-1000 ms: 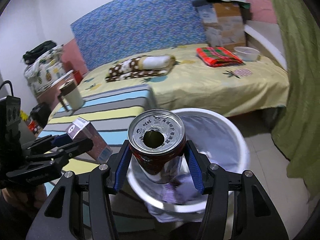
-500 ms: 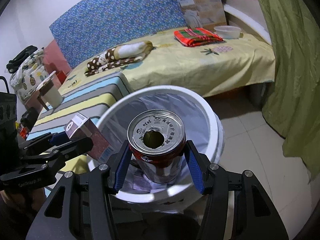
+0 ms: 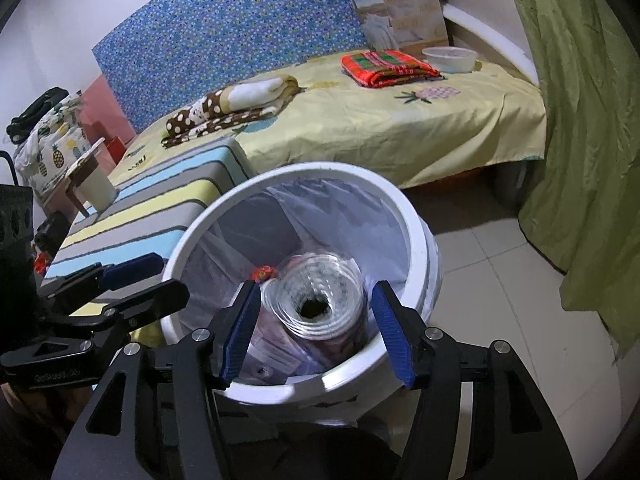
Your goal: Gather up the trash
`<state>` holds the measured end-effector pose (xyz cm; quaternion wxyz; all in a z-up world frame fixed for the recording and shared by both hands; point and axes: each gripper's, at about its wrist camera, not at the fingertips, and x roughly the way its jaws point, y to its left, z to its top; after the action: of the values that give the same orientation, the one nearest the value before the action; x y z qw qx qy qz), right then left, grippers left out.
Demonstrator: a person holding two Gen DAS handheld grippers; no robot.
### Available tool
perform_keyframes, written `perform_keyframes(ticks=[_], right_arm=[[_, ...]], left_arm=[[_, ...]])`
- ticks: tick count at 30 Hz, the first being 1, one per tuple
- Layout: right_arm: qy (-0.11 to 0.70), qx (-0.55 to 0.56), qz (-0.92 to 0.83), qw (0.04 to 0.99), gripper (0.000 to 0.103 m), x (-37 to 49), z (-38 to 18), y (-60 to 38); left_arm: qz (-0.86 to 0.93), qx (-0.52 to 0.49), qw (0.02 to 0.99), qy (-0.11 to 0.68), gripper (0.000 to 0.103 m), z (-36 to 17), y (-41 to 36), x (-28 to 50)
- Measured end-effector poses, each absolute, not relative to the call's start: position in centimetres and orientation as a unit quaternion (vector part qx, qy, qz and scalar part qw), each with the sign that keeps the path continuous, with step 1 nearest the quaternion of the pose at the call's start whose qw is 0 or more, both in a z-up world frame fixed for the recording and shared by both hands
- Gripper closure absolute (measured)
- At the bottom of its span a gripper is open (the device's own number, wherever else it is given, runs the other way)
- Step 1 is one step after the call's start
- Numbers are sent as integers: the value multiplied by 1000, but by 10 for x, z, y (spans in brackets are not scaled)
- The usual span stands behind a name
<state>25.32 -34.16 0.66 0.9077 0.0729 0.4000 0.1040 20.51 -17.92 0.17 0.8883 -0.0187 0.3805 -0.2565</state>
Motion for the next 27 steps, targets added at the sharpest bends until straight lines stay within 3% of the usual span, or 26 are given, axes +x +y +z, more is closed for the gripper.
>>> perform_keyframes(ticks=[27], right_arm=[[358, 21, 142, 923, 42, 203, 35, -284]], left_arm=[[-170, -33, 926, 336, 34, 28, -111, 130]])
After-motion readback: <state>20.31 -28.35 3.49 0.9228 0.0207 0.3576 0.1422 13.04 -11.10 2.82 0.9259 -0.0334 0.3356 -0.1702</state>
